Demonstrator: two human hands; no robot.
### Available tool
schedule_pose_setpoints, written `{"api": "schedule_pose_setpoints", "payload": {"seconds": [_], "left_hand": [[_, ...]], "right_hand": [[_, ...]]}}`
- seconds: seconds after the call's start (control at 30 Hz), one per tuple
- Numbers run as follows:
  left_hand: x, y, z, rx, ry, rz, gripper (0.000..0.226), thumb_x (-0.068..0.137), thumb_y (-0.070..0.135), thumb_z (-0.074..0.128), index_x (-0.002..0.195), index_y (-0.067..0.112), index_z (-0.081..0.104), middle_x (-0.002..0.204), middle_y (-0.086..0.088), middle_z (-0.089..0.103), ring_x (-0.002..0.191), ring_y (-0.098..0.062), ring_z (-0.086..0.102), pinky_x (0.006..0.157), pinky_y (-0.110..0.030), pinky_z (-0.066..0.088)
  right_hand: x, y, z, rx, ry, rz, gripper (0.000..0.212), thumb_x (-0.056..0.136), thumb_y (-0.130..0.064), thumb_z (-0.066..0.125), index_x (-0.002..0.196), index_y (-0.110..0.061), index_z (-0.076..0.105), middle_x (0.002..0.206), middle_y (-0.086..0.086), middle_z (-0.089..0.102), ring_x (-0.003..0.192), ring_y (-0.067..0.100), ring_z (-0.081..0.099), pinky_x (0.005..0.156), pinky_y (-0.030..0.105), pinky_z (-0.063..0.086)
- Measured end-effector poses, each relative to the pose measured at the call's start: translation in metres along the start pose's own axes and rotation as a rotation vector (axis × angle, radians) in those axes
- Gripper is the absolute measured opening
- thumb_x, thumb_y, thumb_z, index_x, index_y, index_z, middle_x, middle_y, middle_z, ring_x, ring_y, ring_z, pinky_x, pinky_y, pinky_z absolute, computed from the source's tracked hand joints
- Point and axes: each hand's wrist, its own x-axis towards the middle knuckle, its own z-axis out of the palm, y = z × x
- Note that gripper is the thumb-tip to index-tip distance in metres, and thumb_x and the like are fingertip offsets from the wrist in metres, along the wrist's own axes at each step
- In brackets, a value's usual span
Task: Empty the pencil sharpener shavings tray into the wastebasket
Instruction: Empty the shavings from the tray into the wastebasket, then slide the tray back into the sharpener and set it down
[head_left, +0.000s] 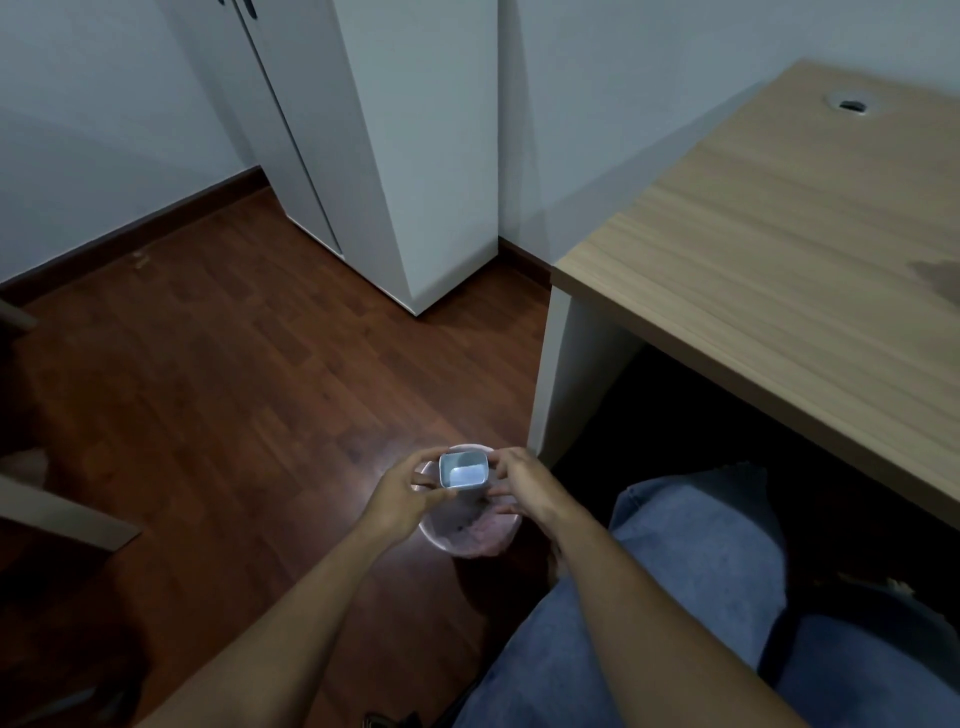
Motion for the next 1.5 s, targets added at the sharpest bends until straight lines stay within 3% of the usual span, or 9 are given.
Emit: {"api": "schedule_pose_setpoints", "payload": {"seconds": [0.1, 0.23, 0.43, 0.63, 0.9, 1.07, 1.27, 1.4, 1.5], "left_hand": [[-0.002, 0.016, -0.017, 0.007, 0.004, 0.052, 0.067, 0.075, 0.004, 0.097, 0.118, 0.051, 0.077, 0.1, 0.014, 0.085, 0.093, -0.015, 0.075, 0.087, -0.033, 0.062], [-0.007, 0.063, -0.052, 0.04, -0.044, 0.189, 0.061, 0.084, -0.002, 0.093, 0.139, 0.015, 0.072, 0.138, -0.009, 0.073, 0.103, -0.02, 0.075, 0.083, -0.017, 0.061], [-0.021, 0.152, -0.108, 0.094, -0.071, 0.417, 0.05, 0.091, 0.011, 0.09, 0.136, 0.024, 0.073, 0.14, -0.005, 0.072, 0.125, -0.017, 0.075, 0.105, -0.023, 0.06], [-0.043, 0.244, -0.129, 0.038, -0.169, 0.537, 0.053, 0.088, 0.015, 0.088, 0.138, 0.017, 0.071, 0.129, -0.013, 0.08, 0.114, -0.021, 0.076, 0.1, -0.028, 0.062], [-0.049, 0.361, -0.059, -0.057, -0.336, 0.707, 0.053, 0.084, 0.016, 0.084, 0.135, 0.015, 0.07, 0.107, -0.016, 0.078, 0.097, -0.019, 0.073, 0.088, -0.018, 0.061], [-0.036, 0.4, 0.027, 0.029, -0.435, 0.758, 0.054, 0.088, 0.008, 0.087, 0.139, 0.007, 0.07, 0.119, -0.025, 0.075, 0.098, -0.018, 0.069, 0.086, -0.021, 0.061], [-0.026, 0.43, 0.116, 0.125, -0.587, 0.794, 0.055, 0.092, 0.008, 0.088, 0.143, 0.023, 0.073, 0.126, -0.003, 0.078, 0.105, -0.013, 0.073, 0.099, -0.027, 0.06], [-0.023, 0.439, 0.149, 0.156, -0.632, 0.84, 0.071, 0.09, 0.011, 0.091, 0.151, 0.034, 0.066, 0.131, 0.0, 0.081, 0.111, -0.027, 0.08, 0.112, -0.04, 0.06], [-0.023, 0.447, 0.166, 0.269, -0.678, 0.861, 0.063, 0.088, 0.022, 0.093, 0.143, 0.043, 0.071, 0.126, 0.009, 0.083, 0.114, -0.007, 0.078, 0.118, -0.04, 0.056]], "right_hand": [[-0.002, -0.004, 0.002, 0.031, 0.059, -0.073, 0.036, 0.106, -0.007, 0.04, 0.12, -0.02, 0.071, 0.127, 0.017, 0.077, 0.114, 0.031, 0.073, 0.088, 0.043, 0.059], [-0.016, -0.027, 0.006, -0.006, 0.109, -0.214, 0.038, 0.109, -0.014, 0.043, 0.135, -0.022, 0.07, 0.127, 0.001, 0.079, 0.124, 0.022, 0.076, 0.115, 0.052, 0.059], [-0.059, -0.093, -0.004, -0.053, 0.113, -0.431, 0.033, 0.113, -0.018, 0.053, 0.142, -0.027, 0.066, 0.125, -0.016, 0.074, 0.116, 0.004, 0.075, 0.096, 0.022, 0.063], [-0.138, -0.168, -0.047, -0.25, 0.141, -0.615, 0.032, 0.107, -0.037, 0.065, 0.138, -0.029, 0.064, 0.124, -0.015, 0.078, 0.114, 0.01, 0.079, 0.103, 0.046, 0.065], [-0.237, -0.201, -0.158, -0.486, 0.373, -0.787, 0.032, 0.109, -0.039, 0.067, 0.139, -0.028, 0.069, 0.128, -0.012, 0.078, 0.117, 0.009, 0.077, 0.104, 0.035, 0.064], [-0.285, -0.17, -0.237, -0.745, 0.779, -0.88, 0.029, 0.108, -0.036, 0.069, 0.135, -0.028, 0.074, 0.136, -0.016, 0.075, 0.133, 0.002, 0.067, 0.113, 0.028, 0.054], [-0.319, -0.11, -0.326, -0.781, 1.143, -0.728, 0.07, 0.099, -0.047, 0.079, 0.159, -0.021, 0.054, 0.165, 0.002, 0.05, 0.158, 0.013, 0.04, 0.13, 0.032, 0.03], [-0.31, -0.07, -0.356, -0.283, 0.944, -0.528, 0.13, 0.072, -0.063, 0.092, 0.175, -0.029, 0.022, 0.177, 0.003, 0.039, 0.159, 0.018, 0.044, 0.129, 0.041, 0.041], [-0.299, -0.047, -0.374, -0.215, 0.813, -0.525, 0.134, 0.068, -0.062, 0.1, 0.175, -0.032, 0.024, 0.17, -0.005, 0.055, 0.154, 0.014, 0.057, 0.131, 0.044, 0.044]]}}
